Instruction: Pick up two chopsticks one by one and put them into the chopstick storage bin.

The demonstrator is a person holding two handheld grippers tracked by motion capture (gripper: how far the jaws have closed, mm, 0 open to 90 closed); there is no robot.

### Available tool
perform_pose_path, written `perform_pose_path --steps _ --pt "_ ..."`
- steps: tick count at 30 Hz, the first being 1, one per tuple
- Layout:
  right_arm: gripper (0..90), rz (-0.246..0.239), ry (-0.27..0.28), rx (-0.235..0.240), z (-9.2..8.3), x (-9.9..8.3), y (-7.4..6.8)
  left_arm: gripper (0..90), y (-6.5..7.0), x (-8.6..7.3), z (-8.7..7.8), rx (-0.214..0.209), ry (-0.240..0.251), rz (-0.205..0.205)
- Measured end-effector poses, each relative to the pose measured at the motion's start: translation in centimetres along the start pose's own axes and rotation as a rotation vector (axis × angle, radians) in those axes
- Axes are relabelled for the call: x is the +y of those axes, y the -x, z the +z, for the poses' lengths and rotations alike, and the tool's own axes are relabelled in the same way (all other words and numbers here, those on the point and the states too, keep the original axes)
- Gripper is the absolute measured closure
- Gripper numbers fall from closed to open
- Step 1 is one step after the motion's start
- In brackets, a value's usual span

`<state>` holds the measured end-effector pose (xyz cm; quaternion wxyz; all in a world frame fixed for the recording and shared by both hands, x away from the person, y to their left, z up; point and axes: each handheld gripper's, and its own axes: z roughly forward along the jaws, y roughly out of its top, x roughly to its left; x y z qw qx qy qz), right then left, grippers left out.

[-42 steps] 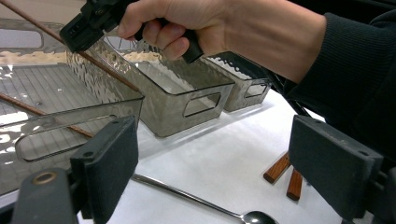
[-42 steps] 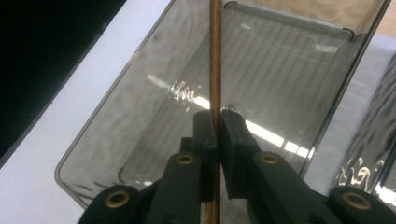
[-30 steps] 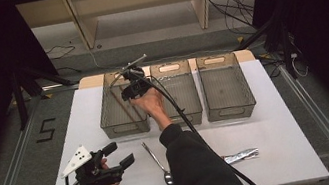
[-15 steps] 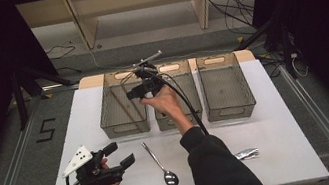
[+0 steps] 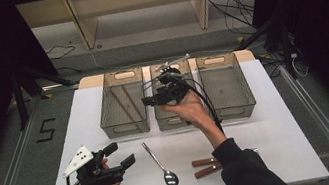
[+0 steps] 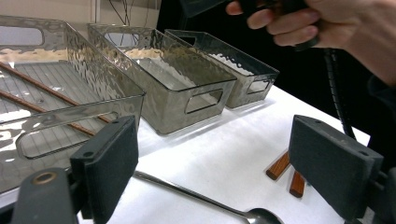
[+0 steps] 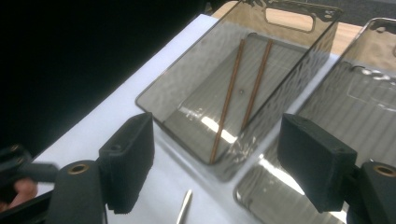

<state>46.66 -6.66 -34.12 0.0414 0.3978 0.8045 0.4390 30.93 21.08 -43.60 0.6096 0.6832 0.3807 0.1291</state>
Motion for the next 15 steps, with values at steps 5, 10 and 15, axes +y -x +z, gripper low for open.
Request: perform_pose_path --steps 5,10,15 --pt "27.1 -0.020 0.000 -0.002 -2.2 -1.2 0.2 15.4 0.0 0.0 0.0 0.001 -0.002 0.001" --pt "26.8 -0.028 -0.001 -0.007 -3.8 -2.4 0.6 15.4 0.0 0.0 0.1 0.001 -0.005 0.004" --pt "26.5 -0.039 0.003 -0.007 -5.2 -3.9 0.8 15.4 0.0 -0.1 0.2 0.000 -0.007 -0.002"
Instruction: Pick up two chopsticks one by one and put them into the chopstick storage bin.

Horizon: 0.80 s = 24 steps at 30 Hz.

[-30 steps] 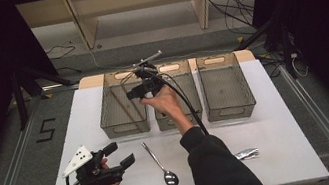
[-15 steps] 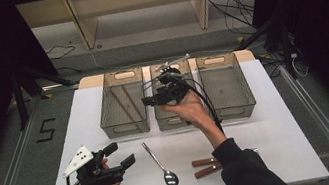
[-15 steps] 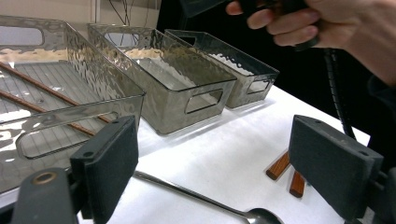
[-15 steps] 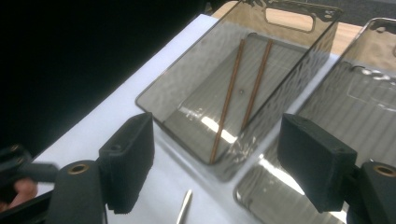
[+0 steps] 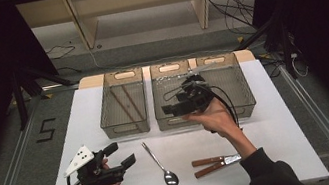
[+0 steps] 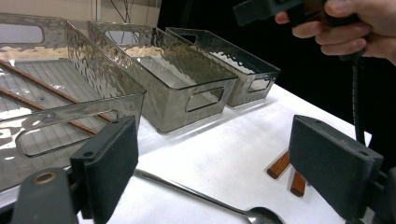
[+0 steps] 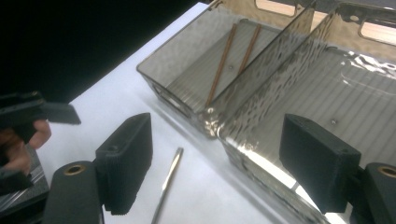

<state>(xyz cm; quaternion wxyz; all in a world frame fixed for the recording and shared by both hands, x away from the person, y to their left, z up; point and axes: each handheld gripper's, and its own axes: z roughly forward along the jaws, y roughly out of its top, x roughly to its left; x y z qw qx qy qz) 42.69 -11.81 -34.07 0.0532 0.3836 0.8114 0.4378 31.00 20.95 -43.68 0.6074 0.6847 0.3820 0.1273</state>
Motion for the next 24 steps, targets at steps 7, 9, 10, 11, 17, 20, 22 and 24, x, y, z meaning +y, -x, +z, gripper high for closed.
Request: perform_pose_path --steps 7,9,10,11,17,20,22,24 --pt "26.5 -0.006 0.001 0.001 -1.2 -1.9 0.0 15.4 0.0 0.0 0.1 0.001 -0.004 0.004" --pt "26.5 -0.010 -0.002 0.003 -1.4 -2.5 -0.1 15.4 0.0 0.0 0.1 0.001 -0.004 0.004" --pt "26.5 -0.013 -0.002 -0.001 -1.4 -2.8 -0.2 15.4 0.0 0.0 0.1 0.002 -0.004 0.004" --pt "26.5 -0.016 -0.006 -0.004 -1.5 -3.1 -0.3 15.4 0.0 0.0 0.1 0.003 -0.004 0.004" --pt "26.5 -0.020 -0.016 -0.005 -1.7 -5.1 -0.6 15.4 -0.1 0.0 0.1 0.002 -0.008 0.009" --pt "26.5 -0.013 -0.023 -0.007 -1.8 -5.9 -0.7 15.4 0.0 0.0 0.1 0.003 -0.008 0.008" --pt "26.5 -0.013 -0.027 -0.012 -1.9 -6.4 -0.8 15.4 0.0 0.0 0.2 0.002 -0.010 0.009" --pt "26.5 -0.012 -0.027 -0.009 -2.0 -6.8 -0.9 15.4 0.0 0.0 0.2 0.002 -0.015 0.015"
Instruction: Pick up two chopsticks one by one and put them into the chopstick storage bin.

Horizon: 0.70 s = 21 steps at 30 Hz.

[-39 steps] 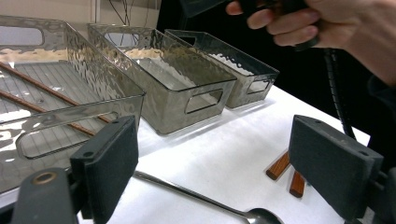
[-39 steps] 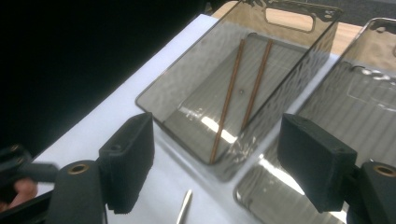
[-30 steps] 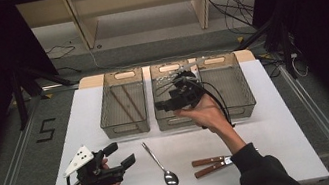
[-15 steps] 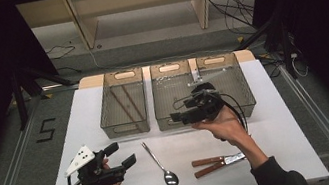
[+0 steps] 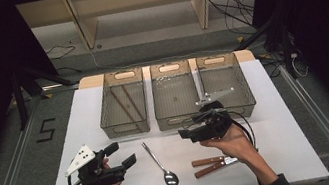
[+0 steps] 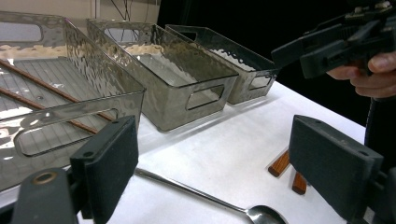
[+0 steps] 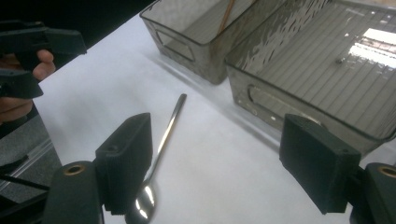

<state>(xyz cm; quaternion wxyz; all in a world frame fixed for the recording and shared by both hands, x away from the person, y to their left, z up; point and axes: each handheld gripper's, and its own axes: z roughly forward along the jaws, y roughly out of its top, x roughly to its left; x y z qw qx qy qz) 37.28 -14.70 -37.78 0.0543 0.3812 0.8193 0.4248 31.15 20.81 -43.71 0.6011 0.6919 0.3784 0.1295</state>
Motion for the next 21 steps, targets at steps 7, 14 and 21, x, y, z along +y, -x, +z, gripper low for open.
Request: perform_pose_path --steps 7,14,21 --pt "26.5 0.000 0.021 -0.004 -0.6 -1.9 -0.2 15.4 -0.2 0.2 0.3 -0.011 -0.024 -0.001" --pt "26.5 0.000 0.065 -0.017 -2.2 -4.3 0.1 15.4 -0.2 0.5 1.1 -0.037 -0.074 0.008" --pt "26.6 0.011 0.110 -0.029 -3.4 -6.8 0.5 15.4 -0.4 1.1 2.1 -0.035 -0.145 0.049"
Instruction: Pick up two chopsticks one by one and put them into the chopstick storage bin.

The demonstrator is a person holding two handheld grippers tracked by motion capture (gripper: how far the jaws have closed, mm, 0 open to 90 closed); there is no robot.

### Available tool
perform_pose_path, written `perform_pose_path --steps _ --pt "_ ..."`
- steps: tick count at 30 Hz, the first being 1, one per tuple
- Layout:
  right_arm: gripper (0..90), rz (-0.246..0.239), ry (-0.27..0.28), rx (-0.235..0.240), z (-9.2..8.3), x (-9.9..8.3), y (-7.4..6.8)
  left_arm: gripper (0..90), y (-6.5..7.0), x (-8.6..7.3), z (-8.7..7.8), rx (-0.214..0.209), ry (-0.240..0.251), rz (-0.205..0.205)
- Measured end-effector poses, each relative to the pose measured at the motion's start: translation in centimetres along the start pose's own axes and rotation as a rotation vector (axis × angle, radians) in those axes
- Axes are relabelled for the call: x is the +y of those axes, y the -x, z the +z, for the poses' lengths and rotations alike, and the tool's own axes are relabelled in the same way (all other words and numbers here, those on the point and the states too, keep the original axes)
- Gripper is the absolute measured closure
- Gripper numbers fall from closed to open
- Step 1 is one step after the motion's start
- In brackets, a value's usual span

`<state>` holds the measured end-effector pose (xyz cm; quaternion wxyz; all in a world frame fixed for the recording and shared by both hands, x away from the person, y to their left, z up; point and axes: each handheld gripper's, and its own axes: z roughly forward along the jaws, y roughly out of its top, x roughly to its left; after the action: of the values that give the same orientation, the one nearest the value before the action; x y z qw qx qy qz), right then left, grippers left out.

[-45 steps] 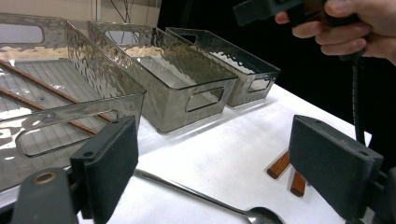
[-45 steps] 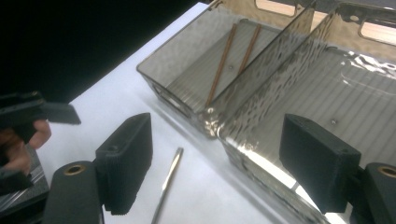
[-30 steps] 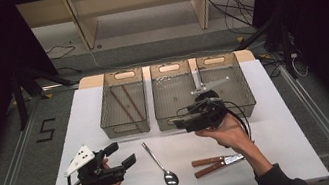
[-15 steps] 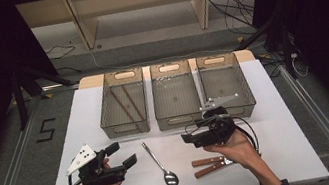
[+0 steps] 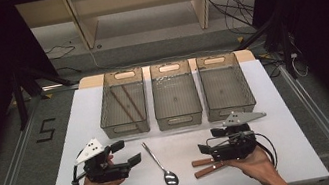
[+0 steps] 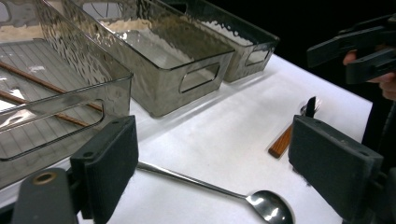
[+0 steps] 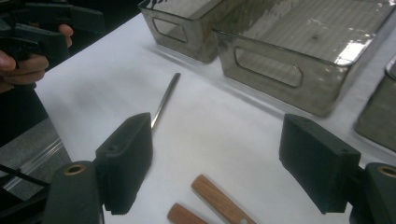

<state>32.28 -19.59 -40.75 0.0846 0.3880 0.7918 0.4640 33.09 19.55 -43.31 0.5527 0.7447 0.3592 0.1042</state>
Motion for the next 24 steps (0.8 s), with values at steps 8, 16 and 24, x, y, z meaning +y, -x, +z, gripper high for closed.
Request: perform_pose_path --steps 8,16,24 --pt "26.6 0.011 0.062 -0.021 -1.4 -2.3 0.4 15.4 -0.2 0.6 0.8 -0.003 -0.035 0.015" --pt "26.0 0.012 0.133 -0.029 -2.4 -3.7 0.7 15.4 -0.4 0.8 1.2 -0.001 -0.050 0.018" --pt "24.2 0.010 0.130 -0.050 -2.6 -4.6 0.5 15.4 -0.3 1.2 2.2 0.003 -0.104 0.042"
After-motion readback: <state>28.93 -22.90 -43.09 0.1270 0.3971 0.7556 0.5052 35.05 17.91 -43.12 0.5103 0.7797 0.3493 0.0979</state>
